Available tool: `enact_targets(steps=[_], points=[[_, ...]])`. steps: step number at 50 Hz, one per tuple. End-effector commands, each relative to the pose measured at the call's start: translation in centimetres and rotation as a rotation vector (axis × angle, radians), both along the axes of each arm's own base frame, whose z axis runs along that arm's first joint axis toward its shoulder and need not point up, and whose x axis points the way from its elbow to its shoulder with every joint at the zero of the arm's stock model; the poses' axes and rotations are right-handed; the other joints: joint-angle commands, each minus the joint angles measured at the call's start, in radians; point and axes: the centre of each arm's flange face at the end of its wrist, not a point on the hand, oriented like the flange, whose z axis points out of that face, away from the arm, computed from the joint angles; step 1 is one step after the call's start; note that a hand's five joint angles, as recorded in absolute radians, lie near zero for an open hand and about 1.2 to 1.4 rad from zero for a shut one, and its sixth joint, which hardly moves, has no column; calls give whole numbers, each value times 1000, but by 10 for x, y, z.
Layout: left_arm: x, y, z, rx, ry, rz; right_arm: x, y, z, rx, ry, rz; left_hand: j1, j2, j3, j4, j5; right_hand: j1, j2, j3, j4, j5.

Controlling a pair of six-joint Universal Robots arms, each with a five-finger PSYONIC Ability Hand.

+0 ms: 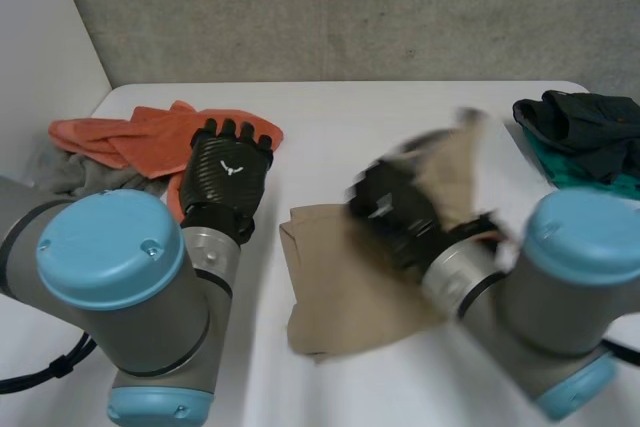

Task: Fold the laundry.

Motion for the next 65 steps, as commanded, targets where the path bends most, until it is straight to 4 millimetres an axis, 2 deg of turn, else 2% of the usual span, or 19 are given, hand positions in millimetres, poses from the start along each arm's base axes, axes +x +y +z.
enact_targets(steps=[1, 2, 3, 4, 9, 15, 18, 22, 23, 28, 32, 38, 44, 48, 54, 56, 60, 63, 65], points=[[11, -5, 6, 10, 58, 36, 21, 54, -36, 111, 40, 316, -33, -32, -38, -27, -48, -284, -338, -357, -362, -347], [11, -5, 6, 11, 66, 37, 21, 57, -36, 128, 34, 319, -33, -32, -38, -27, -48, -763, -817, -836, -841, -826], [11, -5, 7, 11, 74, 37, 20, 57, -34, 144, 24, 314, -33, -32, -38, -27, -48, -949, -1002, -1022, -1026, -1012], [10, -6, 9, 9, 89, 34, 19, 56, -32, 153, 13, 304, -33, -32, -38, -27, -48, -949, -1002, -1022, -1026, -1012], [6, -11, 20, -17, 141, 29, -7, 20, 31, 301, -257, 146, -33, -32, -38, -27, -48, -949, -1002, -1022, -1026, -1012], [-11, -15, 38, -53, 211, -35, -27, -18, 56, 581, -562, 19, -33, -32, -38, -27, -48, -949, -1002, -1022, -1026, -1012], [-29, -9, 36, -27, 241, -144, -32, -30, 65, 667, -647, -26, -29, -28, -34, -24, -44, -949, -1002, -1022, -1026, -1012], [-56, -1, 16, 47, 240, -270, -40, -50, 55, 751, -629, -132, -26, -25, -32, -21, -41, -949, -1002, -1022, -1026, -1012], [-59, 0, 11, 61, 229, -278, -41, -57, 41, 804, -592, -181, -26, -25, -31, -21, -41, -949, -1002, -1022, -1026, -1012], [-70, -1, -24, 192, 135, -274, -37, -68, 14, 901, -461, -281, -23, -22, -29, -18, -38, -949, -1002, -1022, -1026, -1012], [-61, 0, -51, 317, 30, -193, -39, -73, -10, 920, -348, -348, -11, -10, -17, -6, -26, -949, -1002, -1022, -1026, -1012], [-45, 10, -67, 395, -81, -67, -46, -81, -38, 862, -225, -449, -8, -7, -14, -3, -23, -949, -1002, -1022, -1026, -1012], [-44, 27, -73, 432, -128, -87, -51, -79, -32, 796, -176, -470, -8, -7, -14, -3, -23, -949, -1002, -1022, -1026, -1012], [-48, 32, -57, 402, -101, -110, -55, -75, -5, 720, -216, -448, -14, -13, -20, -9, -29, -949, -1002, -1022, -1026, -1012], [-47, 26, 4, 274, 24, -121, -56, -69, 23, 587, -299, -402, -26, -25, -31, -21, -41, -949, -1002, -1022, -1026, -1012], [-47, 25, 15, 249, 50, -122, -57, -62, 35, 531, -332, -379, -26, -25, -31, -21, -41, -949, -1002, -1022, -1026, -1012], [-44, 23, 33, 213, 89, -131, -60, -42, 42, 473, -361, -340, -32, -31, -37, -27, -47, -949, -1002, -1022, -1026, -1012], [-38, 19, 42, 208, 111, -155, -59, -25, 38, 461, -363, -293, -32, -31, -37, -27, -47, -949, -1002, -1022, -1026, -1012], [-36, 17, 43, 215, 117, -175, -55, -4, 28, 482, -349, -241, -29, -28, -34, -24, -44, -949, -1002, -1022, -1026, -1012]])
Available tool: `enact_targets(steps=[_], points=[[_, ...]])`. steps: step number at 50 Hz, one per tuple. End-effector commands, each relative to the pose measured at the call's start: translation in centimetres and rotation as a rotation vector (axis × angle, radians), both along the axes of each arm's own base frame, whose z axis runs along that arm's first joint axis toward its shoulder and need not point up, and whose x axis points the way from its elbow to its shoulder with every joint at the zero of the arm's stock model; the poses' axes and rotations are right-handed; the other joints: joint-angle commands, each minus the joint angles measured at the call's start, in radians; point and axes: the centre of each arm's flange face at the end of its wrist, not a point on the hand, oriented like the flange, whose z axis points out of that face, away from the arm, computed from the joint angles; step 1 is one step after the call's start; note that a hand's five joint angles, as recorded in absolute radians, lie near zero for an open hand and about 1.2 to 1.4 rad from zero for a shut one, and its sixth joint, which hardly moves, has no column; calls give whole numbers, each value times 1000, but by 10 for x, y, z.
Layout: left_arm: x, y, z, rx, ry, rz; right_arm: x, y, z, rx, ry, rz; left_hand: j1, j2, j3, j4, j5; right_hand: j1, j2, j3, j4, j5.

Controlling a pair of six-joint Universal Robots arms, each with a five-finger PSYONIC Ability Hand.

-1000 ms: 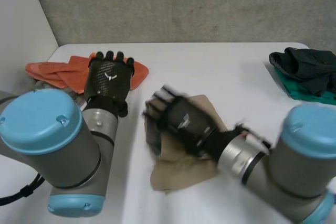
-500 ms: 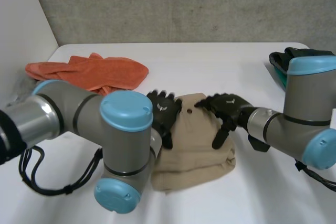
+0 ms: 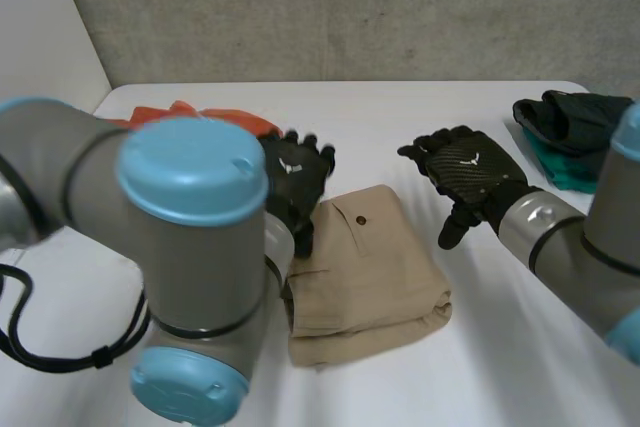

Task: Fold the laundry.

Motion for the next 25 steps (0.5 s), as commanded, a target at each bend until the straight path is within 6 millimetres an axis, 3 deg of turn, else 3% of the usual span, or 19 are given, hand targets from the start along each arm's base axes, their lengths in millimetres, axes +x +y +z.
enact_targets(steps=[1, 3, 9, 14, 25], points=[[9, -8, 17, -2, 56, -65, 4, 54, -16, -30, -23, 120, 11, -3, -32, -21, -38, 8, 15, -39, -40, -43], [10, -8, 16, 15, 68, -98, 5, 71, -32, 1, -12, 157, 14, 0, -29, -18, -35, 8, 15, -39, -40, -43], [9, -8, 9, 88, 125, -149, 5, 91, -61, 19, -3, 191, 20, 6, -23, -12, -29, 8, 15, -39, -40, -43], [9, -8, 6, 113, 145, -145, 8, 87, -91, 27, 13, 187, 22, 8, -20, -9, -26, 8, 15, -39, -40, -43], [9, -10, 4, 116, 144, -140, 20, 61, -101, -113, 6, 187, 22, 8, -20, -9, -26, 8, 15, -39, -40, -43]])
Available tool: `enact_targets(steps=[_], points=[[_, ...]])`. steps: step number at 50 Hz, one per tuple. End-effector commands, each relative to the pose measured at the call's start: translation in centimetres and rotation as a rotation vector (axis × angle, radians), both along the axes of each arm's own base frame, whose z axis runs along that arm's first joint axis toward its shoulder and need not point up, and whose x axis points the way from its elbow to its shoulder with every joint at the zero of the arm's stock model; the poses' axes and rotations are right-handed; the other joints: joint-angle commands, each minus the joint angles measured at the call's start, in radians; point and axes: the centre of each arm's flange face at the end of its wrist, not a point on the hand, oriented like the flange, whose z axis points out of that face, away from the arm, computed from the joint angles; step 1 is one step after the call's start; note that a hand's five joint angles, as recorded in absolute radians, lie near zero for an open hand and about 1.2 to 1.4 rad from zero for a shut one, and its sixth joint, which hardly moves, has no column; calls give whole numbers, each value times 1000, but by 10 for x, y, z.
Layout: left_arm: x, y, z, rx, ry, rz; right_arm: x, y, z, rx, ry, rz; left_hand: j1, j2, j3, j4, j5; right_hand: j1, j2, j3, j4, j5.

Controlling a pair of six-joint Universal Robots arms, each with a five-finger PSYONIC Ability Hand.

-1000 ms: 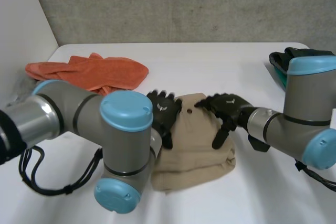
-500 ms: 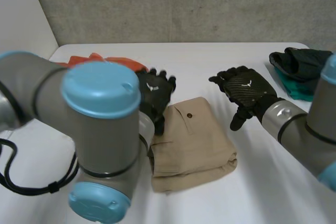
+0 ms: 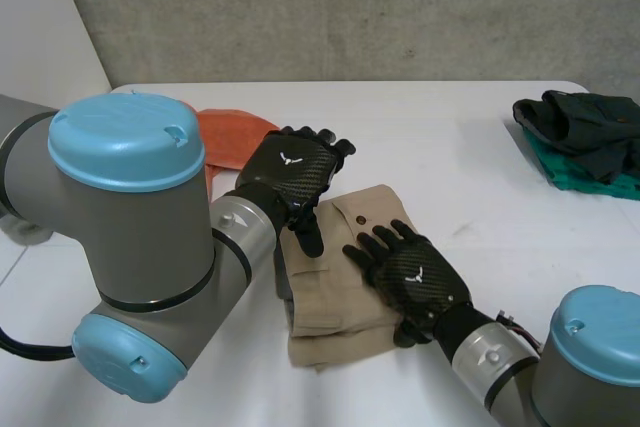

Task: Fold the laundry.

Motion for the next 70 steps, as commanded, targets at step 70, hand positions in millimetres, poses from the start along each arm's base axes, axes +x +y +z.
enact_targets(steps=[70], points=[[-20, 37, 37, -68, 127, -272, -261, -383, 3, -369, -385, -471, 14, 0, -29, -18, -35, 1229, 1237, 1183, 1182, 1179]])
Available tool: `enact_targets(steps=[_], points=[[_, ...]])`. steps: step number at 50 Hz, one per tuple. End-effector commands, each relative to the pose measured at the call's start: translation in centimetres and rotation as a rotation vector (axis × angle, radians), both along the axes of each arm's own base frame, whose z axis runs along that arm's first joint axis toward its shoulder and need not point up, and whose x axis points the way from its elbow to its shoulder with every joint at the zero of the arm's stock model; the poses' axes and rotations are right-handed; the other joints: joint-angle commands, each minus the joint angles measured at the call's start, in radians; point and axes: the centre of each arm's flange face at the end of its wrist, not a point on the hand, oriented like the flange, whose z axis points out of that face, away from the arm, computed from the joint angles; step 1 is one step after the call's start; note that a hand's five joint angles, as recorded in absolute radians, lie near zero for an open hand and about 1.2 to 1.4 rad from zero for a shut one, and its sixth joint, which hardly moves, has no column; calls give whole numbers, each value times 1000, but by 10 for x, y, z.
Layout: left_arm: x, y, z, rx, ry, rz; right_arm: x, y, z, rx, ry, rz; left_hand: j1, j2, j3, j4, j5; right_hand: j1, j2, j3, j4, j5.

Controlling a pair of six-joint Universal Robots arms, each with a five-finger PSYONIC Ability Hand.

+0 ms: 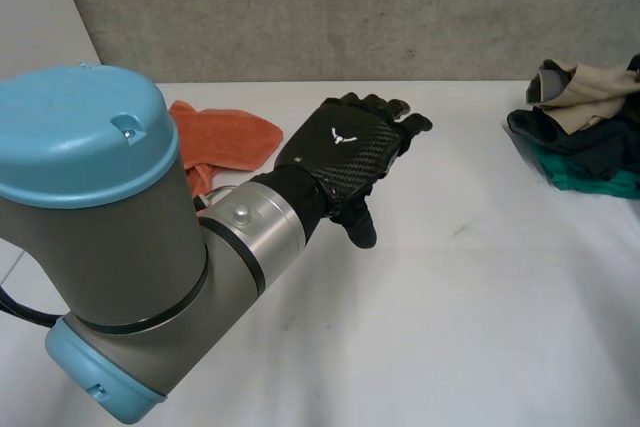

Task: Fold the laundry.

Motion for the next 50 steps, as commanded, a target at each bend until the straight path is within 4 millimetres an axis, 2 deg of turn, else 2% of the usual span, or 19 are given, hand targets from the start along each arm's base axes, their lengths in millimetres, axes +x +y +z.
enact_targets(steps=[1, 10, 11, 12, 13, 18, 20, 23, 26, 34, 36, 38, 39, 41, 44, 46, 47, 48, 50], points=[[-1, 2, -2, 13, 5, -25, -11, -1, -38, 61, -10, -13, 14, 0, -29, -18, -35, 452, 253, 250, 196, 261], [-1, 2, -4, 24, 7, -24, -8, 8, -43, 115, -21, -2, 20, 5, -23, -12, -29, 389, 191, 187, 133, 198], [-1, 2, -3, 23, 8, -24, -10, 9, -39, 115, -21, -6, 20, 5, -23, -12, -29, 211, 13, 9, -45, 20], [-1, 2, -3, 22, 9, -24, -13, 12, -25, 106, -20, -15, 20, 5, -23, -12, -29, -229, -428, -432, -485, -420], [-1, 2, -2, 21, 12, -24, -15, 14, -19, 105, -19, -22, 20, 5, -23, -12, -29, -402, -601, -605, -658, -593], [0, 5, 3, 12, 21, -29, -27, 32, 17, 101, -19, -56, 20, 5, -23, -12, -29, -769, -968, -972, -1026, -960], [1, 7, 7, 6, 27, -32, -26, 44, 38, 100, -16, -63, 17, 3, -26, -15, -32, -769, -968, -972, -1026, -960], [3, 12, 13, -2, 40, -40, -30, 57, 52, 119, -23, -81, 14, 0, -29, -18, -35, -769, -968, -972, -1026, -960], [7, 16, 22, -11, 61, -41, -54, 73, 68, 164, -33, -156, 14, 0, -29, -18, -35, -769, -968, -972, -1026, -960], [21, 21, 57, -75, 150, -15, -79, 104, 121, 188, 63, -500, 11, -3, -32, -21, -38, -769, -968, -972, -1026, -960], [24, 16, 65, -103, 173, 11, -73, 112, 132, 171, 96, -553, 14, 0, -29, -18, -35, -769, -968, -972, -1026, -960], [37, -8, 75, -145, 203, 128, -60, 116, 137, 157, 95, -538, 14, 0, -29, -18, -35, -769, -968, -972, -1026, -960], [44, -19, 78, -158, 211, 183, -38, 121, 145, 131, 89, -486, 14, 0, -29, -18, -35, -769, -968, -972, -1026, -960], [66, -53, 84, -194, 225, 350, -16, 128, 155, 92, 84, -428, 14, 0, -29, -18, -35, -769, -968, -972, -1026, -960], [88, -84, 84, -214, 225, 485, 26, 149, 169, 23, 78, -293, 14, 0, -29, -18, -35, -769, -968, -972, -1026, -960], [107, -115, 73, -219, 185, 574, 47, 162, 167, 14, 82, -219, 14, 0, -29, -18, -35, -769, -968, -972, -1026, -960], [113, -126, 66, -218, 165, 602, 67, 174, 162, 6, 98, -135, 14, 0, -29, -18, -35, -769, -968, -972, -1026, -960], [126, -152, 50, -216, 115, 660, 79, 180, 158, 3, 110, -88, 14, 0, -29, -18, -35, -769, -968, -972, -1026, -960], [140, -178, 32, -217, 56, 714, 110, 198, 142, 11, 142, 46, 14, 0, -29, -18, -35, -769, -968, -972, -1026, -960]])
